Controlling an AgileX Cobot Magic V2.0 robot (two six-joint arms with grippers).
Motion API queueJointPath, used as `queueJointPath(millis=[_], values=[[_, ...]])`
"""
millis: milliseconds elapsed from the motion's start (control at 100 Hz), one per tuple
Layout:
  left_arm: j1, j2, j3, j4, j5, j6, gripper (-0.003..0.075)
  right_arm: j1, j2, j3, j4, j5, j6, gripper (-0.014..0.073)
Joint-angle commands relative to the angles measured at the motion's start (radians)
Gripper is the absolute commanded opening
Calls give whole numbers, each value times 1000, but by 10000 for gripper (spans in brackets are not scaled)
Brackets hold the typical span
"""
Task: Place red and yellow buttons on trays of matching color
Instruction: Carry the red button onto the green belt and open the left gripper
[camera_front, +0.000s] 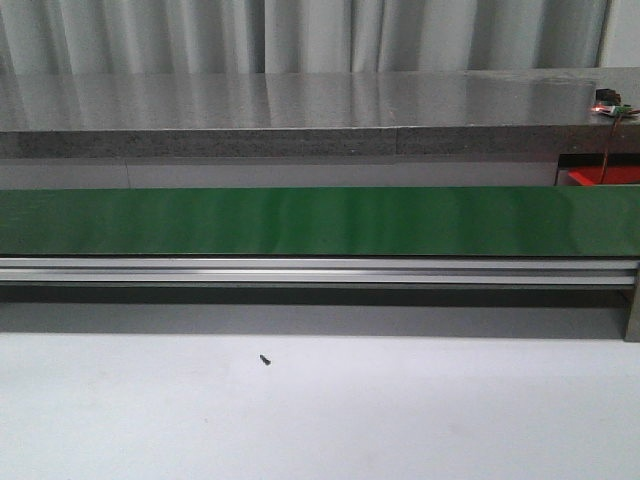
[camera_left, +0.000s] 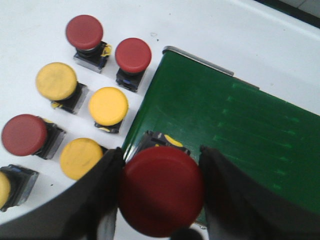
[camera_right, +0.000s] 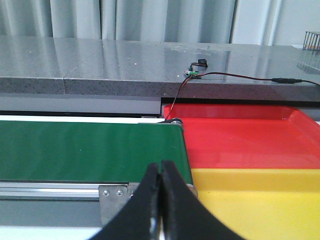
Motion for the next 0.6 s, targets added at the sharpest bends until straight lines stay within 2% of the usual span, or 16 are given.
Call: queueJointPath(millis=[0, 220, 510, 590], values=[[-29, 29, -70, -21, -22, 0, 242, 3, -17, -19, -3, -75, 1, -122], [-68, 150, -160, -21, 13, 0, 242, 3, -17, -19, -3, -75, 1, -122], [-69, 203, -166, -23, 6, 0, 248, 3, -17, -19, -3, -75, 1, -122], [-69, 203, -166, -37, 6, 18, 306, 3, -17, -19, -3, -75, 1, -122]])
